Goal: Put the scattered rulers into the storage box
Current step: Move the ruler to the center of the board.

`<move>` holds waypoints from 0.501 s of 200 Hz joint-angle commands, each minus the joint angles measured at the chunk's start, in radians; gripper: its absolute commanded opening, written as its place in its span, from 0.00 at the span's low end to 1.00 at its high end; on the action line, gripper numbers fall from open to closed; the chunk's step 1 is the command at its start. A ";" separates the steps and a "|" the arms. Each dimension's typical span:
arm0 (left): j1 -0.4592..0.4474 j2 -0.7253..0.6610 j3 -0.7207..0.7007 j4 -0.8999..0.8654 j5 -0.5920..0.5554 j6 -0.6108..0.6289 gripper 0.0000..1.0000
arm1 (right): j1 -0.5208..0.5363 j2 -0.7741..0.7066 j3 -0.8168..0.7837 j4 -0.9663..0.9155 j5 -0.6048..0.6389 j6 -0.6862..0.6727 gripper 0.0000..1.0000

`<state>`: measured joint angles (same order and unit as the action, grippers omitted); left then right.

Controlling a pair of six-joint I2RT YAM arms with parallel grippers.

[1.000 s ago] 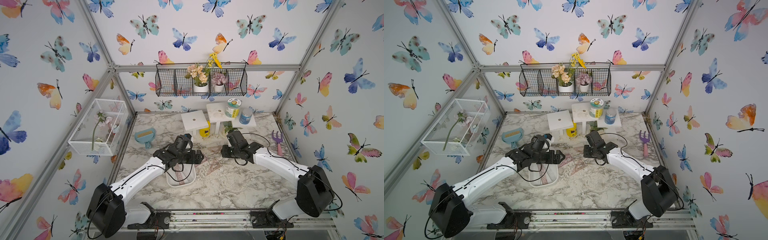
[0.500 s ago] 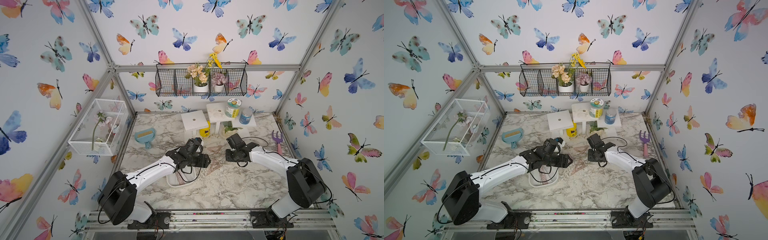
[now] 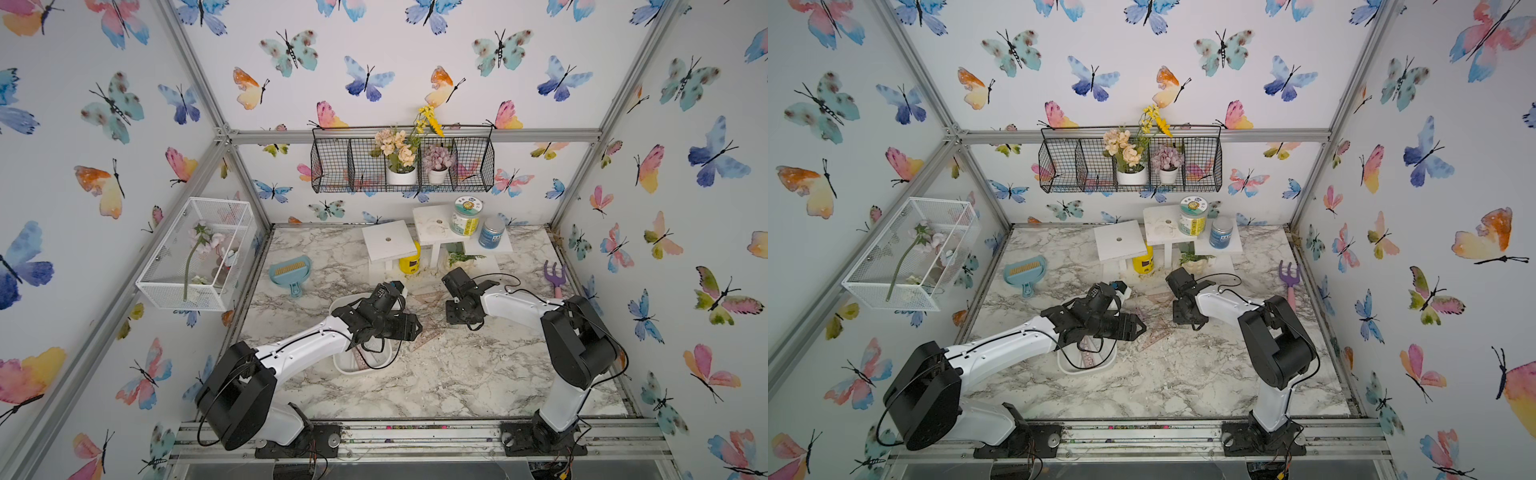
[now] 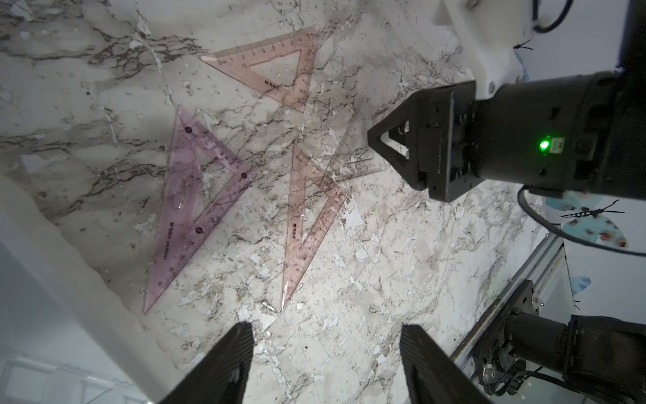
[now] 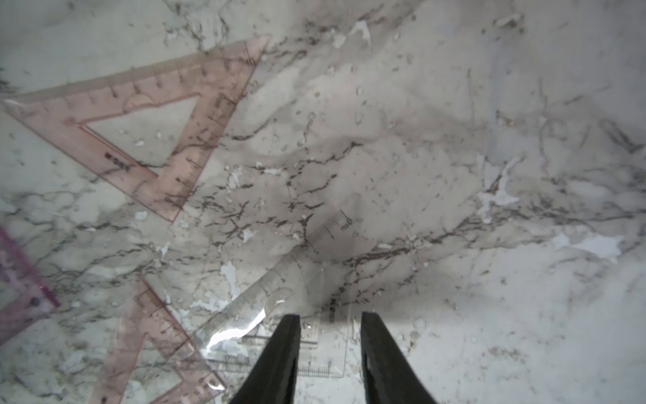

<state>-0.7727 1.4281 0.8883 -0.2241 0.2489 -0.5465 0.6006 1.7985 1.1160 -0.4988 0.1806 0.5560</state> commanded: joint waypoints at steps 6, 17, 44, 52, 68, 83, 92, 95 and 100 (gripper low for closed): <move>-0.003 -0.039 -0.012 0.015 0.022 0.002 0.72 | -0.002 0.033 0.039 -0.034 0.037 -0.005 0.34; -0.003 -0.044 -0.021 0.016 0.022 0.001 0.72 | -0.002 0.042 0.044 -0.037 0.039 -0.004 0.32; -0.004 -0.051 -0.038 0.024 0.023 -0.002 0.72 | -0.002 0.057 0.049 -0.042 0.045 -0.004 0.31; -0.003 -0.051 -0.041 0.026 0.024 -0.003 0.72 | -0.002 0.062 0.048 -0.043 0.045 -0.005 0.31; -0.002 -0.049 -0.043 0.028 0.027 -0.002 0.72 | -0.002 0.067 0.040 -0.044 0.049 -0.004 0.31; -0.003 -0.047 -0.042 0.029 0.030 -0.001 0.72 | -0.002 0.063 0.025 -0.040 0.054 -0.002 0.30; -0.002 -0.046 -0.041 0.031 0.032 -0.001 0.73 | -0.002 0.062 0.016 -0.038 0.054 -0.002 0.30; -0.003 -0.046 -0.043 0.031 0.033 -0.002 0.73 | -0.002 0.062 0.012 -0.037 0.053 -0.002 0.30; -0.003 -0.046 -0.042 0.032 0.033 -0.001 0.73 | -0.002 0.061 0.007 -0.036 0.052 -0.002 0.29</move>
<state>-0.7727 1.4014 0.8494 -0.2054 0.2520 -0.5468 0.6006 1.8515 1.1469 -0.5121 0.1959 0.5556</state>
